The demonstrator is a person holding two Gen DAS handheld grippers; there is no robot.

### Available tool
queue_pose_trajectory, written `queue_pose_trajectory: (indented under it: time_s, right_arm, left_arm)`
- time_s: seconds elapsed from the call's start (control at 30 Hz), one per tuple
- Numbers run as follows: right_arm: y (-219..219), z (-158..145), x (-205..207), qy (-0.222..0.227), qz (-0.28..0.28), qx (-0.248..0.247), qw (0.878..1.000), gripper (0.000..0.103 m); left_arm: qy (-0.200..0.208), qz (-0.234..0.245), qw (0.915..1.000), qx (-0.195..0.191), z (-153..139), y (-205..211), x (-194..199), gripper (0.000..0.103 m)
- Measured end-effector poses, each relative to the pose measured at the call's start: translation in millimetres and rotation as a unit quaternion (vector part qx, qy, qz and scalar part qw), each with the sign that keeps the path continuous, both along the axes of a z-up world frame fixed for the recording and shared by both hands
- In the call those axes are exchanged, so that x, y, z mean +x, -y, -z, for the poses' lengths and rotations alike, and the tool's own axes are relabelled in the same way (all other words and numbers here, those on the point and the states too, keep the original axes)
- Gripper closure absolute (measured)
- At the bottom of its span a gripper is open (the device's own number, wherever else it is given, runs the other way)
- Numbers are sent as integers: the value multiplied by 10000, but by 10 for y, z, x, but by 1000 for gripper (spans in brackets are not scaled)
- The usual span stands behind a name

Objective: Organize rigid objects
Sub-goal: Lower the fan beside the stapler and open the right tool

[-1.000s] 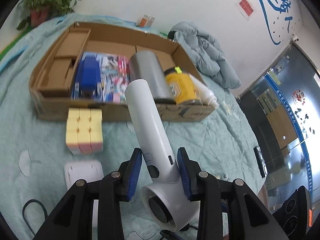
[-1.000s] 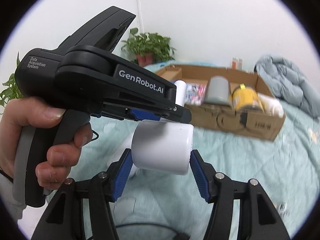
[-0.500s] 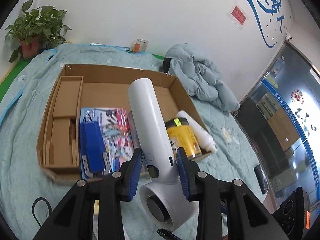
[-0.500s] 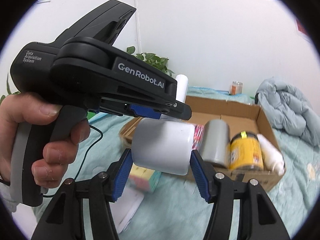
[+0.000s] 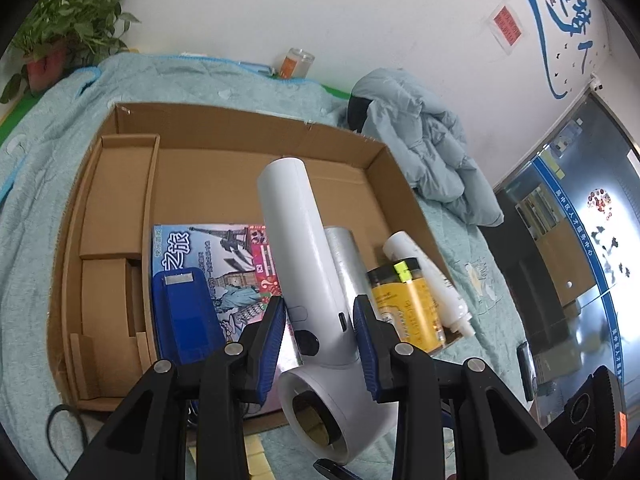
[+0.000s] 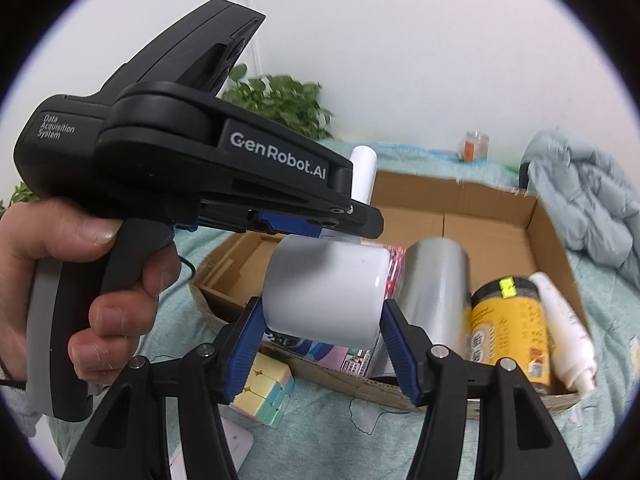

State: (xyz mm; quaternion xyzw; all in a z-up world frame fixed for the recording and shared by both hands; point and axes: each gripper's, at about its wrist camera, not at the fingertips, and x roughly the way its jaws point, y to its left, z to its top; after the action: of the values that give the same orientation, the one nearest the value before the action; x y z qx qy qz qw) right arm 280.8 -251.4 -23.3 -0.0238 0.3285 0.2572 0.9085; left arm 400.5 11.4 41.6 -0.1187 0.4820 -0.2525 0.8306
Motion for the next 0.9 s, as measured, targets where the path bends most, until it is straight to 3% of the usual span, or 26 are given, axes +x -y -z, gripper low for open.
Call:
queue_pose_trajectory:
  time_s: [0.47, 0.63, 0.77, 0.9]
  right_arm:
    - [-76, 358, 218, -873, 113, -119, 9960, 45]
    - [-46, 362, 217, -997, 62, 25, 9950, 45]
    - [6, 291, 91, -847, -71, 55, 9964, 45]
    - [156, 205, -6, -620, 16, 162, 9979, 45]
  left_arm:
    - [-682, 105, 9976, 103, 644, 0, 283, 72]
    - [-528, 134, 9985, 27, 555, -30, 273, 73]
    - [-225, 41, 9994, 242, 427, -126, 168, 70]
    - [466, -182, 9973, 542, 238, -245, -137, 68]
